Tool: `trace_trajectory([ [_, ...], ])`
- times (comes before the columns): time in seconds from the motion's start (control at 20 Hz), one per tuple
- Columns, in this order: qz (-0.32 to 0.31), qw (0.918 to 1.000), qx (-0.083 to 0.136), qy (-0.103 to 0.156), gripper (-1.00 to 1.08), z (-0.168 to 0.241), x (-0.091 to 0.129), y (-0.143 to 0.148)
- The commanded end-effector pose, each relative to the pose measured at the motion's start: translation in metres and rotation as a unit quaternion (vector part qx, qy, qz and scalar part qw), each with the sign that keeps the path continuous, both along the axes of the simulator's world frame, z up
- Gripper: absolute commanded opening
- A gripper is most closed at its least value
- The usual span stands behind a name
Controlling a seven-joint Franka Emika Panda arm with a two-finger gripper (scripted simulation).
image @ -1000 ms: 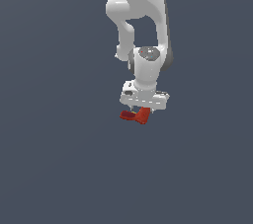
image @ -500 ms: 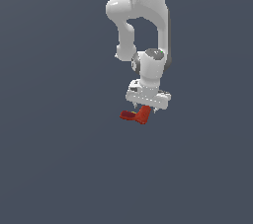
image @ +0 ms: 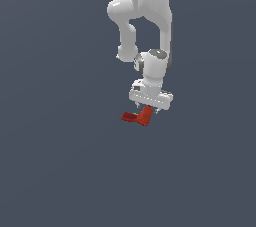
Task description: Pick up the object and move it to a goal position.
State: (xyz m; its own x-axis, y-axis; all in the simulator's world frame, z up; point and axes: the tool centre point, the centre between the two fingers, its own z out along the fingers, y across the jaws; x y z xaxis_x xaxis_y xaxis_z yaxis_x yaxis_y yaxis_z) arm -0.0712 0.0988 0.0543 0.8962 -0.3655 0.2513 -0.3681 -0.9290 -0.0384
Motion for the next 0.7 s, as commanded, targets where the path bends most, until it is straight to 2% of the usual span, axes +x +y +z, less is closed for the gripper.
trace_trajectory([
  [0.0,-0.002,1.0000,0.000,-0.002,1.08,0.000,-0.001,0.000],
  [0.65,-0.003,1.0000,0.000,-0.002,1.08,-0.028,0.006,-0.002],
])
